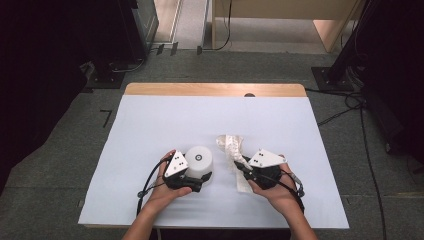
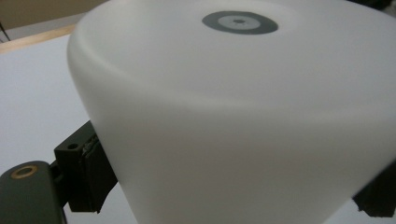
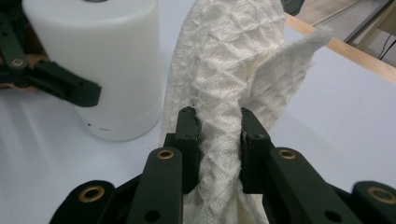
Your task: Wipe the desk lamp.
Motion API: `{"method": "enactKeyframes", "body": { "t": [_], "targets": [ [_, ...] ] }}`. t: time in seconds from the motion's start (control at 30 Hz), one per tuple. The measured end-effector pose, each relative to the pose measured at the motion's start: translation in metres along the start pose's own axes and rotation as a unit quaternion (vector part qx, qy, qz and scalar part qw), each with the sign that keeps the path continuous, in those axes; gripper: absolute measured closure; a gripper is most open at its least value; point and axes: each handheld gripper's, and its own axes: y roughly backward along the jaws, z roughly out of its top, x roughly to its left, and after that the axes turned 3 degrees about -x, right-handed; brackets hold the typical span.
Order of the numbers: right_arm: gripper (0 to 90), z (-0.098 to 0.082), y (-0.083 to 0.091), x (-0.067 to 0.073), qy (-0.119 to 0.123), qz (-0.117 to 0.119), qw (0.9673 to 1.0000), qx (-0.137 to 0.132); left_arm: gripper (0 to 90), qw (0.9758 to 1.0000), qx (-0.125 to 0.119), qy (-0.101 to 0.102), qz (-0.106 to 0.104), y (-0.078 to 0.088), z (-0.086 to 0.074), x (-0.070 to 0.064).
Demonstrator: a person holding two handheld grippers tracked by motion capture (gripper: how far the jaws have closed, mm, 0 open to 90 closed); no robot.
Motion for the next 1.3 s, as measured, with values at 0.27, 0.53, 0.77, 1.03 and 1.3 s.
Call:
{"method": "enactKeyframes", "body": {
  "t": [0.27, 0.53, 0.77, 1.03, 1.3],
  "targets": [
    [74.2, 0.0, 0.004, -0.007, -0.008, -0.006, 0.9999, -0.003, 7.1, 0.9999, -0.015, -0.003, -0.004, 0.011, 0.001, 0.002],
    [74.1, 0.001, 0.004, -0.005, -0.003, -0.004, 1.0, -0.005, 6.4, 0.9997, -0.022, -0.011, -0.001, 0.012, 0.003, -0.001],
    [74.2, 0.001, 0.005, -0.005, -0.004, -0.003, 1.0, -0.007, 8.3, 0.9996, -0.018, -0.018, 0.009, 0.014, 0.004, 0.002],
    [74.2, 0.021, 0.02, 0.009, -0.014, 0.022, 0.9985, -0.048, 8.4, 0.9977, 0.003, -0.057, 0.036, 0.02, 0.023, -0.006],
    [73.9, 0.043, 0.027, 0.037, 0.001, 0.053, 0.9972, -0.053, 8.4, 0.9916, 0.034, -0.119, 0.037, 0.013, 0.041, -0.036]
  ]
}}
